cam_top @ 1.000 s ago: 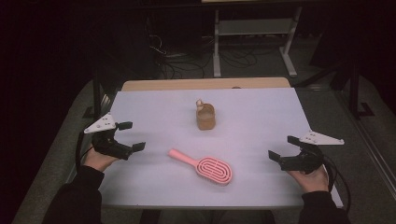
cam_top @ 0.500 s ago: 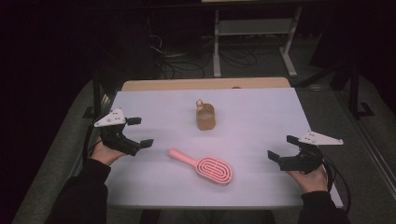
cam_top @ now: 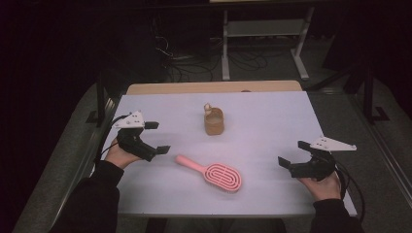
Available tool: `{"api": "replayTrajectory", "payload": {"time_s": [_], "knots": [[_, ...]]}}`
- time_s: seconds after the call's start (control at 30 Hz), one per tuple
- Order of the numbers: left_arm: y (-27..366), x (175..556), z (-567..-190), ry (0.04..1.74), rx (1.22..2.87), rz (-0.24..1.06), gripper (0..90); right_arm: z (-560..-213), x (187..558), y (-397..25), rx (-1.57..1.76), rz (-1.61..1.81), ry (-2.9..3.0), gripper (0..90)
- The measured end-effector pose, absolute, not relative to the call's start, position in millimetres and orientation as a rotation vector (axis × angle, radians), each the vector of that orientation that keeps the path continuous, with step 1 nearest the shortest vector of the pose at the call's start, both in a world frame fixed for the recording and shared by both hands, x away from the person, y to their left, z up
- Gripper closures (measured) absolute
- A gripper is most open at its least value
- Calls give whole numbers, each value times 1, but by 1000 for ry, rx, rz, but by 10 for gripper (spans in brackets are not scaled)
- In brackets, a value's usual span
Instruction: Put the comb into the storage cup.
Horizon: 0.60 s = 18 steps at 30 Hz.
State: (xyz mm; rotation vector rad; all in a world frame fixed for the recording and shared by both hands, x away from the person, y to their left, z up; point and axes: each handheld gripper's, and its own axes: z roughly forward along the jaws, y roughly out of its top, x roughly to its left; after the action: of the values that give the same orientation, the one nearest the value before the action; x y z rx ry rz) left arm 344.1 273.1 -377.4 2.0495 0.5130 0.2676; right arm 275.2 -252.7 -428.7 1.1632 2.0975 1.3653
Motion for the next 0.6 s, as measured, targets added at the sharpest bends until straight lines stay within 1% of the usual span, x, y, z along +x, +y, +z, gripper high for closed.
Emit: {"api": "replayTrajectory", "payload": {"time_s": [0.23, 0.6], "knots": [[261, 348, -379, 492, 2037, 246, 0, -428, 274, -251, 1147, 1352, 2097, 0], [243, 352, -381, 452, 2078, 214, 0, -427, 274, -251, 1140, 1347, 2101, 0]]}}
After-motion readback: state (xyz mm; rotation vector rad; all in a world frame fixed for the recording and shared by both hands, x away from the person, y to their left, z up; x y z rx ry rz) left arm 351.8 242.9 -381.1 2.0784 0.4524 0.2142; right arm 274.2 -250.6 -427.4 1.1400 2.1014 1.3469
